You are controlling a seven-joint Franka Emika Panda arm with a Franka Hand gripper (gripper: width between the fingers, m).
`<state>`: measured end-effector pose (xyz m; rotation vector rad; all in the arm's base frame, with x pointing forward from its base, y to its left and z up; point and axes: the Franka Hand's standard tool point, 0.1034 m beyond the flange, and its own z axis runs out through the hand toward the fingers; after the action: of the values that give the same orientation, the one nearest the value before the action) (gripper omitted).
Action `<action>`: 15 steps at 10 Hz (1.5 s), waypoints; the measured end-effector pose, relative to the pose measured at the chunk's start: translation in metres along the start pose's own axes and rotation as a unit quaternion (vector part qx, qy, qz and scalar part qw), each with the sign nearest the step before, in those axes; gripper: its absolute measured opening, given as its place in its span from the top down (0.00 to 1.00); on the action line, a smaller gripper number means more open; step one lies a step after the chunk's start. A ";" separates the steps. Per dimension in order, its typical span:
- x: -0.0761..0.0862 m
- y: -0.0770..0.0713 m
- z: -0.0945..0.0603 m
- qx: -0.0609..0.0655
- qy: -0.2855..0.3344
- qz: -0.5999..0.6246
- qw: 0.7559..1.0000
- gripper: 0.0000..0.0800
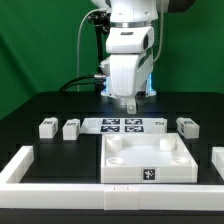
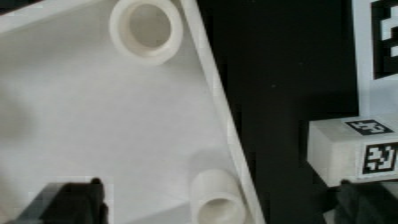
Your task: Assemble one leg
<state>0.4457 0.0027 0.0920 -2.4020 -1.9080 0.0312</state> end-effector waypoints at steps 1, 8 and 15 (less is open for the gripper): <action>-0.003 -0.003 0.006 0.004 0.003 -0.072 0.997 0.19; -0.002 -0.010 0.080 0.024 0.001 -0.159 0.987 0.19; -0.004 -0.010 0.082 0.028 -0.005 -0.123 0.992 0.70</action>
Offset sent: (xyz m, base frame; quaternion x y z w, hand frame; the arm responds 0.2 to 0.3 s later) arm 0.0025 0.0218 -0.0425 -0.0103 0.0216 -0.1134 0.9933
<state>0.4298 0.0043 0.0106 -2.1194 -2.1619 0.0819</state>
